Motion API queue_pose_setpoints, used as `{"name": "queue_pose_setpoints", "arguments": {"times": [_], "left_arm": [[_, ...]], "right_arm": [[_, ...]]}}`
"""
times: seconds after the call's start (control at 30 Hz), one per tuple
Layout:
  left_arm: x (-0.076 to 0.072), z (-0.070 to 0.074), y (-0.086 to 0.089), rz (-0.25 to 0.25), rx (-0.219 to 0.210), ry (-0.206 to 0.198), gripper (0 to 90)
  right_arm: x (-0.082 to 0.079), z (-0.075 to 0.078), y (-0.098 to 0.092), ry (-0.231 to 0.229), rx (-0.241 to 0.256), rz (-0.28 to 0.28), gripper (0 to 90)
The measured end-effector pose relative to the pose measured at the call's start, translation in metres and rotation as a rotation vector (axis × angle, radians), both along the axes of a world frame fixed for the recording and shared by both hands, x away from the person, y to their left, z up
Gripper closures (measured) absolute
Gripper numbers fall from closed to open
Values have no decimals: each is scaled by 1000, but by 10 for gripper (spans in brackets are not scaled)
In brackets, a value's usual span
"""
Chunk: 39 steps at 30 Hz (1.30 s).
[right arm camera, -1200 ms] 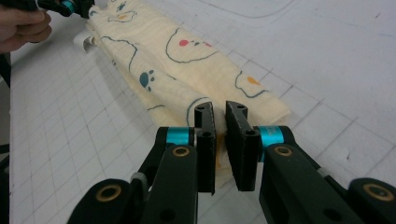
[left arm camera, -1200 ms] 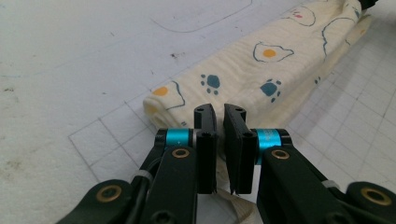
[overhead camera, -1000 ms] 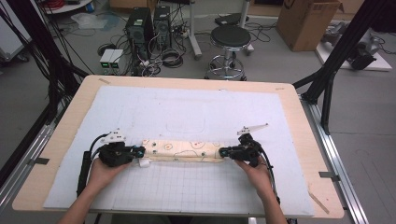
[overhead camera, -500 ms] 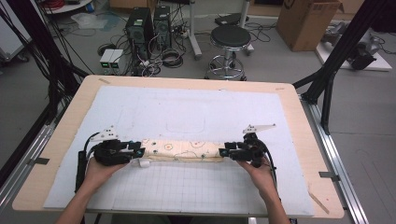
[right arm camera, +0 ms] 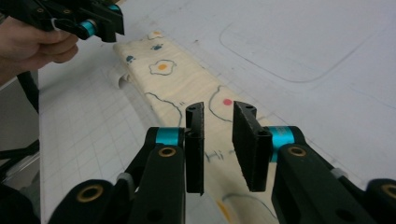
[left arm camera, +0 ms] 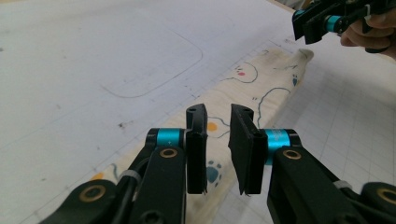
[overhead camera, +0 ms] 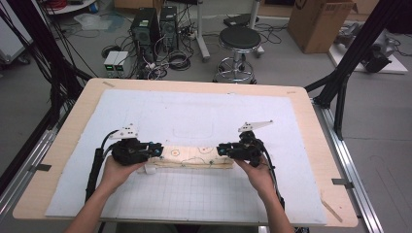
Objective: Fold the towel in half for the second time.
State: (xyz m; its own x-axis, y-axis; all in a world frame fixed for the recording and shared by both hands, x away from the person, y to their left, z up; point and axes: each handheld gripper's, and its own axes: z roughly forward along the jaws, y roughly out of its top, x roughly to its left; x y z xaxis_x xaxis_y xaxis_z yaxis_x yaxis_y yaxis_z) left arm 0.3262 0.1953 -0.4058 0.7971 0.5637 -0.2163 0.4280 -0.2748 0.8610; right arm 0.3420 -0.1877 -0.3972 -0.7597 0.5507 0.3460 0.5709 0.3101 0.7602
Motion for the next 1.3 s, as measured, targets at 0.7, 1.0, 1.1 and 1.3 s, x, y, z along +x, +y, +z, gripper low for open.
{"name": "queue_pose_setpoints", "arguments": {"times": [0.7, 1.0, 1.1, 1.3], "left_arm": [[7, -21, -45, -56, 125, 49, 852], [6, -28, -44, -64, 210, 62, 851], [6, -27, -42, -69, 233, 61, 845], [6, -25, -35, -64, 247, 65, 844]], "right_arm": [[8, -20, 53, 57, -66, 76, 872], [6, -32, 61, 65, -156, 100, 872], [5, -35, 61, 68, -186, 102, 872], [4, -35, 55, 47, -210, 103, 870]]}}
